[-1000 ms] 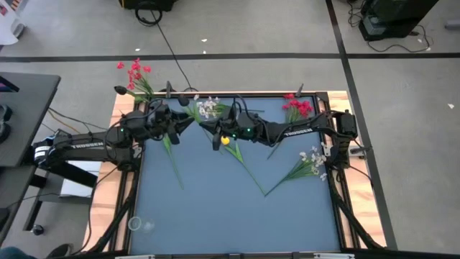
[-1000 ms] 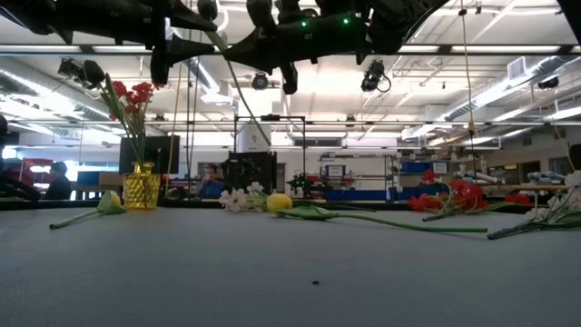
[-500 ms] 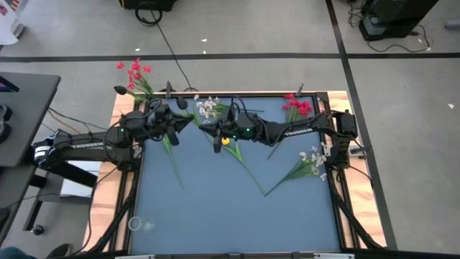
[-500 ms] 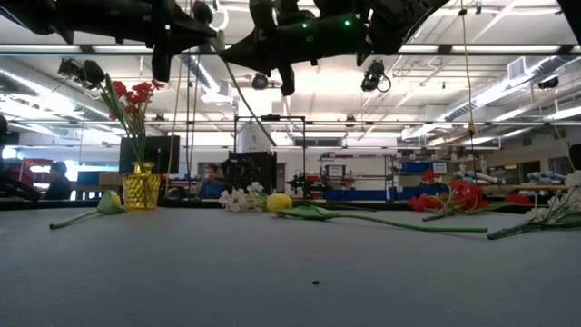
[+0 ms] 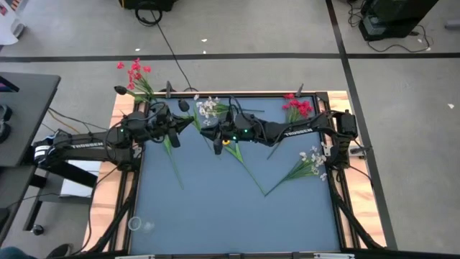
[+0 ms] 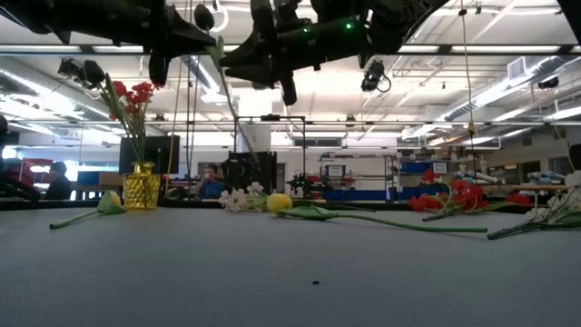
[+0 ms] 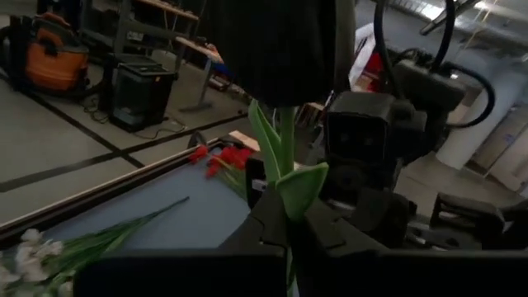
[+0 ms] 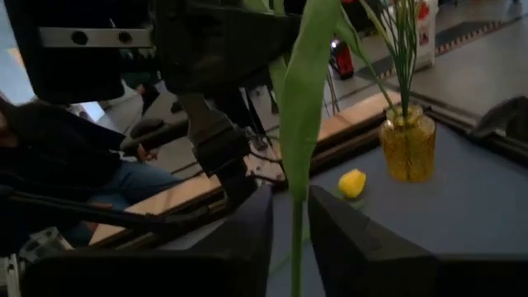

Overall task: Sort flowers into vase by color
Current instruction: Put the black flower into the yellow vase, then put the red flowers into the yellow vase

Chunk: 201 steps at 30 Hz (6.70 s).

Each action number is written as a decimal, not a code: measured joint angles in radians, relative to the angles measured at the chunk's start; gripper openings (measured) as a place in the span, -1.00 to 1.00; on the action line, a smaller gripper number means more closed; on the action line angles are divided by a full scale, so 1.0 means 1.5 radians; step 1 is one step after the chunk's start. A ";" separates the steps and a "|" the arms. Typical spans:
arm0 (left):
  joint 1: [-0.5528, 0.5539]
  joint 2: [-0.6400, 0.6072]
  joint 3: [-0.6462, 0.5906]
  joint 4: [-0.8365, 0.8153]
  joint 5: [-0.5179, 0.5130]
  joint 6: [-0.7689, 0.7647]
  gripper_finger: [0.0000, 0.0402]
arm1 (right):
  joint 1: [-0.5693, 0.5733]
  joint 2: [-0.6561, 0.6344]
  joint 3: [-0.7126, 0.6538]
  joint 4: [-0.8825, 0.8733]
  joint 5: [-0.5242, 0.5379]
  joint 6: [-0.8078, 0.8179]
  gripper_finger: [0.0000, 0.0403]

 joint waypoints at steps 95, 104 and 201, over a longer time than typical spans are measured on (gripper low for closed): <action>0.437 0.047 0.218 -0.472 -0.257 0.076 -0.94 | -0.155 -0.206 -0.199 -0.183 -0.147 0.071 -0.41; 0.449 0.049 0.221 -0.482 -0.261 0.065 -0.66 | -0.155 -0.206 -0.199 -0.251 -0.147 0.104 -0.26; 0.181 0.296 0.591 -0.714 -0.129 0.138 0.32 | -0.183 -0.206 -0.199 -0.680 -0.052 0.451 0.00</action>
